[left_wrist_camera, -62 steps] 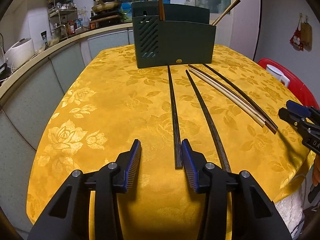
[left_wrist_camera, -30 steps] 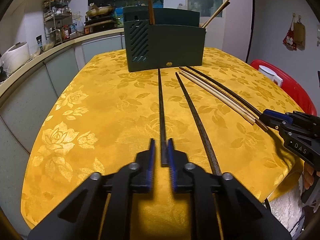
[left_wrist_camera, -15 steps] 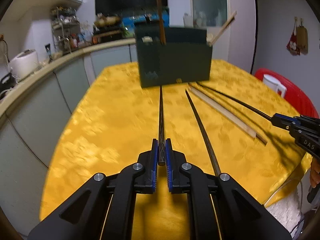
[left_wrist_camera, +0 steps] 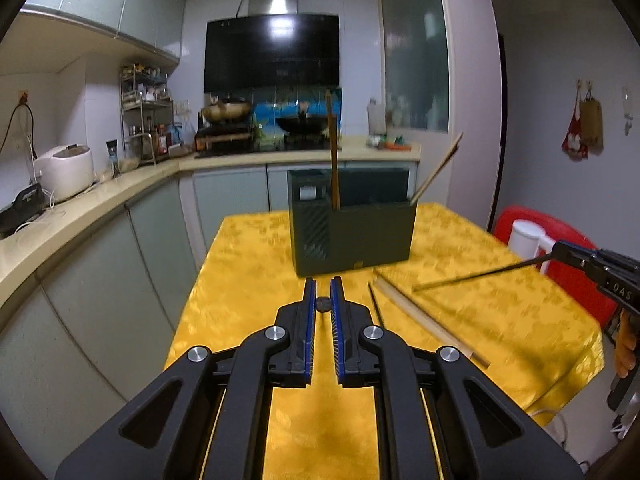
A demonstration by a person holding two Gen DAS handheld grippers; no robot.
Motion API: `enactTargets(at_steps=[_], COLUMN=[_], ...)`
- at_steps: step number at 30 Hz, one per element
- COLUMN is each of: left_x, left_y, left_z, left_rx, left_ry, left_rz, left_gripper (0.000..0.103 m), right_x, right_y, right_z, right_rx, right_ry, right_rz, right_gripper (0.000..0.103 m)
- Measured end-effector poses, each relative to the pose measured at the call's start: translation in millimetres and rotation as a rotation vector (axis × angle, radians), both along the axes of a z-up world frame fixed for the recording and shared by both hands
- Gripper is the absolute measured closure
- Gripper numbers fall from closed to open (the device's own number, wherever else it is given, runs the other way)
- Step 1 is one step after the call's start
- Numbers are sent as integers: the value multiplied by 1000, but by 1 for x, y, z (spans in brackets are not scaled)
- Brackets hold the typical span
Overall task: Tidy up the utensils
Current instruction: 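Lift the dark brown chopstick with the left tool over the green holder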
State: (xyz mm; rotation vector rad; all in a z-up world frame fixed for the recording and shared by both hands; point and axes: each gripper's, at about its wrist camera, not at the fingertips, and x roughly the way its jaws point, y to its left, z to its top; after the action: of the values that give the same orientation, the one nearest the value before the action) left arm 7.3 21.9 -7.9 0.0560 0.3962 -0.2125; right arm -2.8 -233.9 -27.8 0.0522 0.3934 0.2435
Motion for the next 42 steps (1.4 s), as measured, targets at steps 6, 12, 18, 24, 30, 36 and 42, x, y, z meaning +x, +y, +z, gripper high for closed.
enactTargets(at_steps=[6,12,18,24,30,36,42], left_x=[3,12,22,34,45,64,75], left_y=[1,-3,-5,-12,-16,-17,-26], left_z=[19,39,61,73,79,97,120], left_rx=[-10,-6,-11,3,5,-10,-8], left_ry=[-38,-51,-70,-73,-56,-46,-72], left_rz=[-2,-10,-20,-24,-38,-53,-67], left_gripper=[96,96,96,96,96,96,96], right_x=[1,9,17,31,46,56,63], right_y=[-2,-2,-2,-1,-5,-10,-11], right_z=[22,34,46,53,65,91,120], right_rx=[30,55,58,54,64,59,41], right_ry=[-51,-59,-68,-56,-47,-79,-134], right_rz=[14,23,22,25,22,9,4], right_gripper=[95,95,95,95,95,95,95])
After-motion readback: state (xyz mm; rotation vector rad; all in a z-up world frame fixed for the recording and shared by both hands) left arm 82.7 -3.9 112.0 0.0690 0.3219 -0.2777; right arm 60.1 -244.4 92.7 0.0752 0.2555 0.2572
